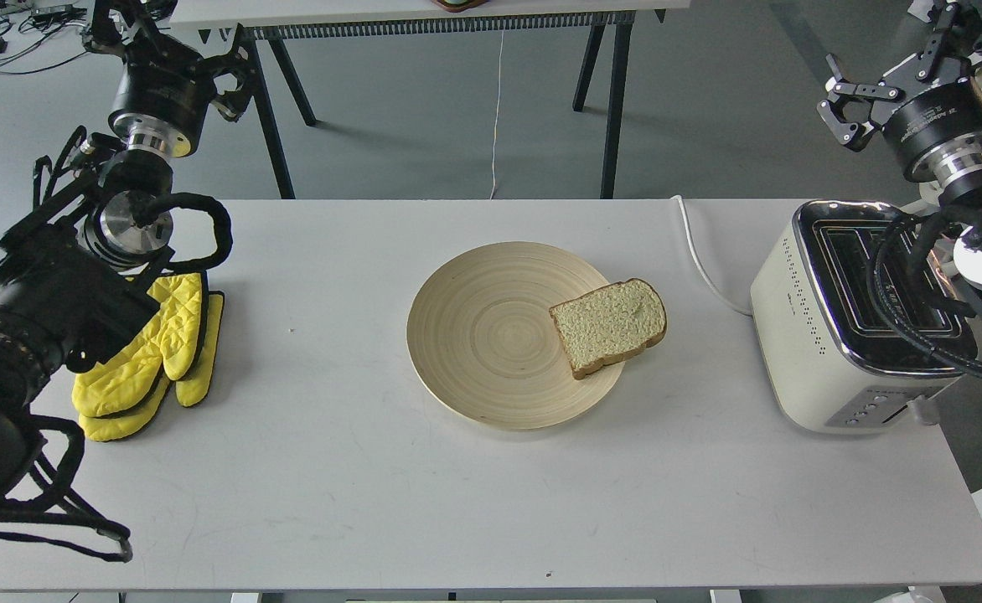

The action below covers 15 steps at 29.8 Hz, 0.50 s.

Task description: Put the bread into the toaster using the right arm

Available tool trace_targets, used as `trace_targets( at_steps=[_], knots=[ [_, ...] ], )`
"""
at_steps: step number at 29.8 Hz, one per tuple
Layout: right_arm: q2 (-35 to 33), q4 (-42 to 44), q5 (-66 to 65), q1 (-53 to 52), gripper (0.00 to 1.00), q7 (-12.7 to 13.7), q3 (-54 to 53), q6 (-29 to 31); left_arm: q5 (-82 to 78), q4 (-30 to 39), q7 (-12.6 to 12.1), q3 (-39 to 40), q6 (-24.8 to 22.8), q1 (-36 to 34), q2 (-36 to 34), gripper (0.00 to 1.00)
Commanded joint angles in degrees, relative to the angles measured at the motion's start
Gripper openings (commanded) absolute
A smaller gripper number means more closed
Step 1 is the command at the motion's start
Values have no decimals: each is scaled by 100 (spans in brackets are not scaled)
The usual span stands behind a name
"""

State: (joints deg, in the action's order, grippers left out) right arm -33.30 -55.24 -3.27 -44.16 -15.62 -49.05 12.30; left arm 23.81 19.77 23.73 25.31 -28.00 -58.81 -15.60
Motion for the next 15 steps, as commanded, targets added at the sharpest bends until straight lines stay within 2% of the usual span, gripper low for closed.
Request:
trace_targets(
  at_steps=[1,4,7,10,15],
  knots=[
    [-141,-460,-1304,-23,100,93,36,-288,0,9,0,9,0,9,22,100],
    [-255,-838,-2614,-163,100,199,421,-736,-8,18,-17,-18,0,18,13,100],
    [-308,-1015,-3494,-741,100,217,1360,-1184,-8,18,-26,-18,0,18,13,100],
    [-326,-962,-3619,-1532,100,234,2388,-1396,-8,18,-26,0,0,27,13,100],
    [-230,-865,-3934,-2509,100,304,4120,-1414,-8,9,-17,-9,0,27,13,100]
  ],
)
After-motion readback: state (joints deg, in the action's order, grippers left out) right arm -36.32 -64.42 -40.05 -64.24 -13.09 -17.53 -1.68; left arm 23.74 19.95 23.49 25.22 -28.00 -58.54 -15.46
